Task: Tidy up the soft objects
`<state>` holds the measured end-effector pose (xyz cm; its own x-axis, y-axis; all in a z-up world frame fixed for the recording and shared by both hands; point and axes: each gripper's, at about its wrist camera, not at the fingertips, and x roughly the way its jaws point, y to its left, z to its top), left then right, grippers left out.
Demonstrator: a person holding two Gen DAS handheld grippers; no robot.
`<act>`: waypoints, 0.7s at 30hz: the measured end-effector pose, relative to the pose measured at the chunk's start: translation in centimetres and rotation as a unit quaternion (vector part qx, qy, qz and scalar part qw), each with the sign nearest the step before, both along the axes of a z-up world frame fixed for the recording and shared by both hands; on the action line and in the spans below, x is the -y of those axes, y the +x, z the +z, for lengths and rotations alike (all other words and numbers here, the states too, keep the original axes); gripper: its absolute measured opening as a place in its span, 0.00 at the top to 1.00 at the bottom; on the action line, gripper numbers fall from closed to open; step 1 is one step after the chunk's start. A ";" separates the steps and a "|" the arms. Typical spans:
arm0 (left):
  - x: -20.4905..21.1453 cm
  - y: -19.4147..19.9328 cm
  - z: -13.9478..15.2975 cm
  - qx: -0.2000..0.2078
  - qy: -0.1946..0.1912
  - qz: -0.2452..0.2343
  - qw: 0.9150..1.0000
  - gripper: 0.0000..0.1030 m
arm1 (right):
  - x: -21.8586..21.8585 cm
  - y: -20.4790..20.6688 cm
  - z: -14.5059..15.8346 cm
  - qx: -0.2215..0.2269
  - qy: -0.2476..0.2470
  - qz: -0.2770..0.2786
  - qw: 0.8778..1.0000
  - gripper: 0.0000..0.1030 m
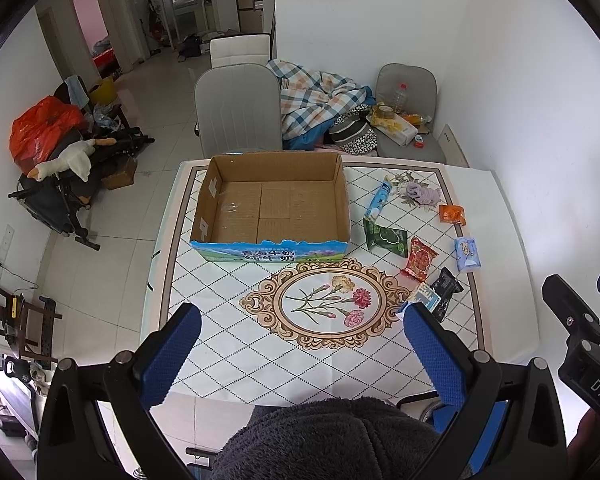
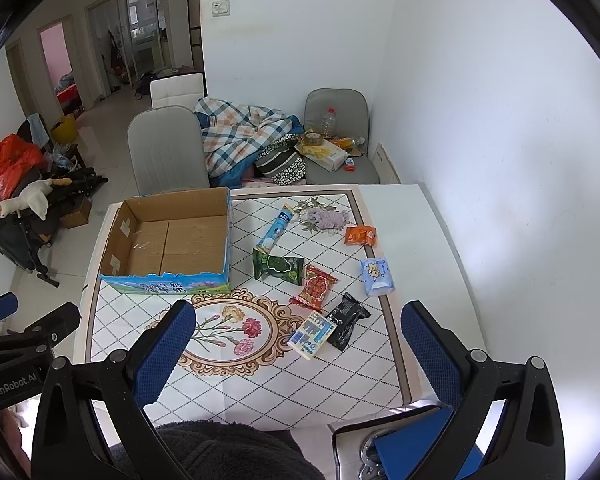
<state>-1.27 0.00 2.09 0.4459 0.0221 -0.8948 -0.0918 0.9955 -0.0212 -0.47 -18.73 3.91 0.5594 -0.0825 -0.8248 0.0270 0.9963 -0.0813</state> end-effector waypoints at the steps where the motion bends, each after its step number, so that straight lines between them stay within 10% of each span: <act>1: -0.1 0.1 -0.2 0.000 -0.001 0.001 1.000 0.00 | 0.0 0.0 0.0 0.000 0.001 0.000 1.000 0.00; 21: -0.7 0.0 0.0 0.006 0.001 0.002 1.000 0.00 | -0.7 0.0 0.2 0.005 0.003 0.005 1.000 0.00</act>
<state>-1.27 0.69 2.14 0.4566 0.0253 -0.8893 -0.0952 0.9952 -0.0206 -0.51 -18.02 4.16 0.5682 -0.0717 -0.8198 0.0180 0.9970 -0.0747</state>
